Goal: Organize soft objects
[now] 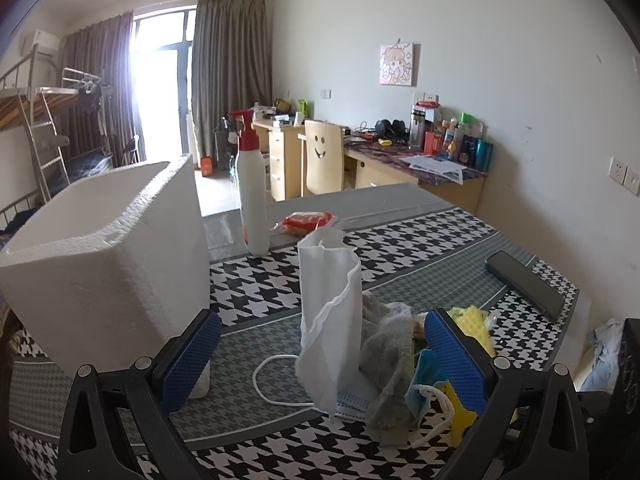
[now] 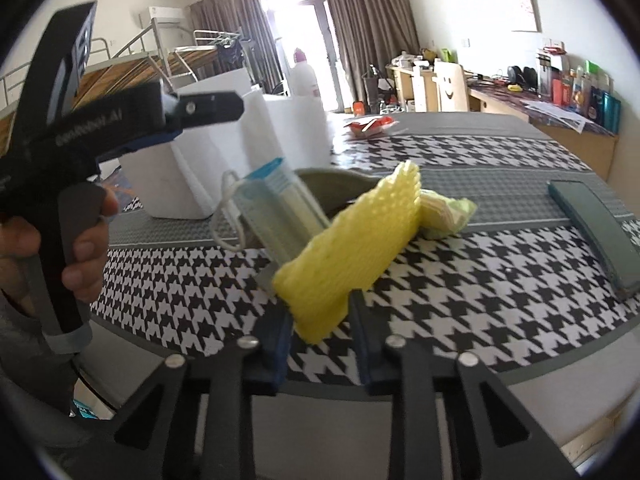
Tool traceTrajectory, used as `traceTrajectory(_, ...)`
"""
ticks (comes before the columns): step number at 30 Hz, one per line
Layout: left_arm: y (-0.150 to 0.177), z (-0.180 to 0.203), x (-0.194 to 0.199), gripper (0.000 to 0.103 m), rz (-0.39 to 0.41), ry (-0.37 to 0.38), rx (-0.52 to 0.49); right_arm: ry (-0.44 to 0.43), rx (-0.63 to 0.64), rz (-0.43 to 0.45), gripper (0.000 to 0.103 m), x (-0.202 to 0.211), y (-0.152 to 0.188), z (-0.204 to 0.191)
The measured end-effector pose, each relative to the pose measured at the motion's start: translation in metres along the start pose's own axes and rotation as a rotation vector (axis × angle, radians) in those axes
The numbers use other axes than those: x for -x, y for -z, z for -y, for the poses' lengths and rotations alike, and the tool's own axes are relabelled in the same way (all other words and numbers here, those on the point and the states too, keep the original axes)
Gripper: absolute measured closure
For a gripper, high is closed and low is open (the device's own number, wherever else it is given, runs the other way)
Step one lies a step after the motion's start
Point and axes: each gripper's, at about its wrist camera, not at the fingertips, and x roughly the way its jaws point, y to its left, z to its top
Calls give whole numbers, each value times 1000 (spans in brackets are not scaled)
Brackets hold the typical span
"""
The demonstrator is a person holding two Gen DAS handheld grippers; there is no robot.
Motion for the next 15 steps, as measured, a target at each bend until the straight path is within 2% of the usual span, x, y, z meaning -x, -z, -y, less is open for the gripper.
traceTrajectory(2,1,3,-4,1,-4,-5,-1,6,-13,1,84,2,1,4)
traceTrajectory(5,-1,5,-9,1,3,-17,2,5,-23,-1,90,2,1,9)
traceTrajectory(15,-1,6,-21,2,2,-32,15,9,-24,27,90,11,3,15)
